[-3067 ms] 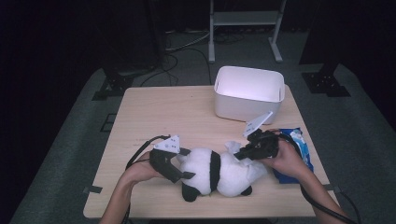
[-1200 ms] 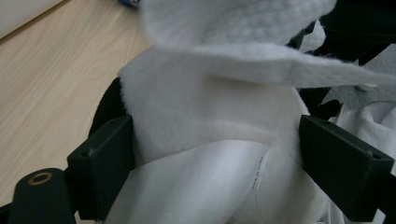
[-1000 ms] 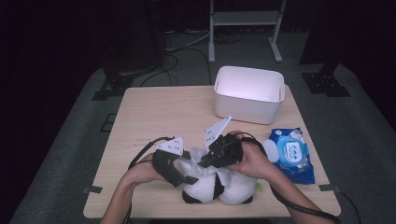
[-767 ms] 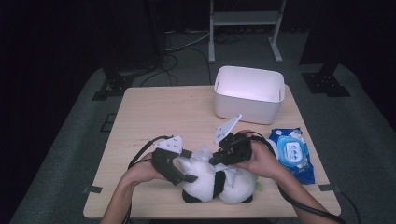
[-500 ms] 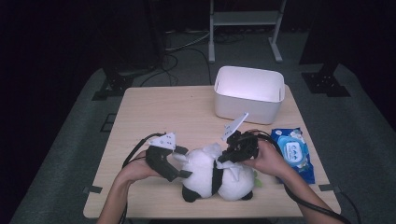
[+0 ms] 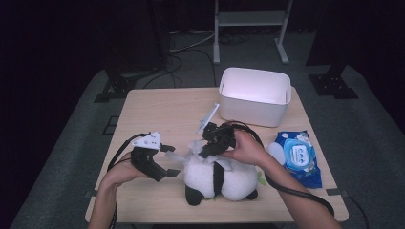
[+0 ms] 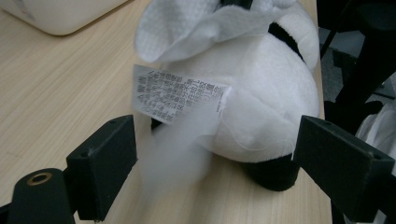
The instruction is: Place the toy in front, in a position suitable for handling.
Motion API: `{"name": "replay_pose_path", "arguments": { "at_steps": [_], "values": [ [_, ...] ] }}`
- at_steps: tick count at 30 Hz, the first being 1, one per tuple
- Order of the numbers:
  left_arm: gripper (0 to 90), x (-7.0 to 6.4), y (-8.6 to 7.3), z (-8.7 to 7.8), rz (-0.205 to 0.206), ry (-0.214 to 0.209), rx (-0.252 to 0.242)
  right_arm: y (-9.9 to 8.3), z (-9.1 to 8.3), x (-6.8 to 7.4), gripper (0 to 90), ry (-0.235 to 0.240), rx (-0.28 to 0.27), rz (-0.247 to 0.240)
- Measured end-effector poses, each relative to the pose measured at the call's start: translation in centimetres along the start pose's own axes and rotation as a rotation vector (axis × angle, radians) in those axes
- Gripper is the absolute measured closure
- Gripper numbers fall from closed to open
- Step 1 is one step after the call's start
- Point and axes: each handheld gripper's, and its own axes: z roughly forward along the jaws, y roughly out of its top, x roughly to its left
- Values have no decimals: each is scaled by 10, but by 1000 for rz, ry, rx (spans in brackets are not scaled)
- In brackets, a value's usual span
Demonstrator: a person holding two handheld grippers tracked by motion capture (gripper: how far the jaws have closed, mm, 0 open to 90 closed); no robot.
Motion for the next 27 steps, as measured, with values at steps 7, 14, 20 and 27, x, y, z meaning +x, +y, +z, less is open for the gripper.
{"name": "replay_pose_path", "arguments": {
  "at_steps": [7,14,20,27],
  "values": [
    [117,0,-3,-2,2,-1,4,28,21,-11,828,24,38,0],
    [116,2,-8,-7,-9,12,6,33,38,-22,828,59,37,14],
    [111,2,-9,-14,-12,28,-5,29,29,-10,828,79,-3,-10],
    [110,-1,-7,-15,-4,26,-8,22,15,13,827,66,-23,-62]
  ]
}}
